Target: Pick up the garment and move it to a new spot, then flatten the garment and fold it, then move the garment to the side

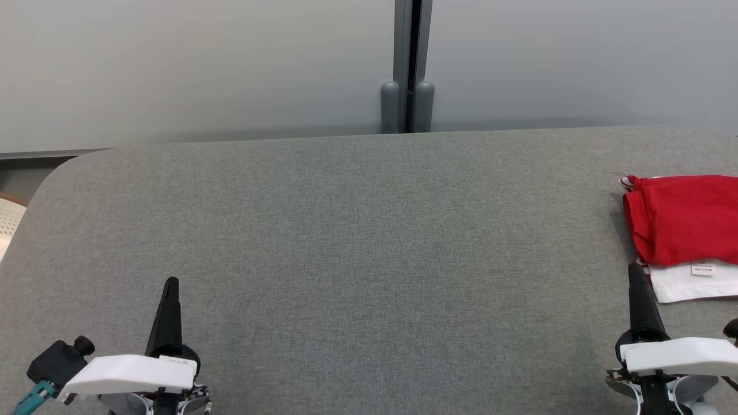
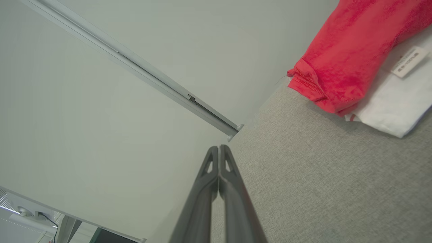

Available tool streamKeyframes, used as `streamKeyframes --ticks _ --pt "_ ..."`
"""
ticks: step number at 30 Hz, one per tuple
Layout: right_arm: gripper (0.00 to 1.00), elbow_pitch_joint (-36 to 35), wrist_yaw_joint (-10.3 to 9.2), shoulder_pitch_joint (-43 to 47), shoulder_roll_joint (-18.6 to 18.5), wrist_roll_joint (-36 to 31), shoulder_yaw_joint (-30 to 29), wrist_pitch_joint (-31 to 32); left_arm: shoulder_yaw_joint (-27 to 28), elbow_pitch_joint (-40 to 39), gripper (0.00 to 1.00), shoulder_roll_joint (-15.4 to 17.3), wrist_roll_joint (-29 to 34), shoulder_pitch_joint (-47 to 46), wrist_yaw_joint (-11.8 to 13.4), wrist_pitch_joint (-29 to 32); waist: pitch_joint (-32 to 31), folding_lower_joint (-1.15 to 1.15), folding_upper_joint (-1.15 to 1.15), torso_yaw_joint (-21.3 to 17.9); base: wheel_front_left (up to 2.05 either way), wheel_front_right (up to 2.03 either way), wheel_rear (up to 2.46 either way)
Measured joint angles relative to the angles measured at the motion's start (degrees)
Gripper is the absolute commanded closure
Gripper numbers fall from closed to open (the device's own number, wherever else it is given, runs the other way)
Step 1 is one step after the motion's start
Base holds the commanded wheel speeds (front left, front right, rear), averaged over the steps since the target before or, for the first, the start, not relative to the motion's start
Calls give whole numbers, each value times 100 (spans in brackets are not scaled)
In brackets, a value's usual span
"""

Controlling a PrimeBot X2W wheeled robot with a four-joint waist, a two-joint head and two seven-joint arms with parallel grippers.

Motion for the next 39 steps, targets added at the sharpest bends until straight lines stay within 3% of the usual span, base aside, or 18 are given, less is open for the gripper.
streamKeyframes --ticks 39 --pt "100 27 -5 -58 -7 2142 -255 567 276 96 100 12 -1901 -163 -99 578 -82 0 0 -107 0 0 0"
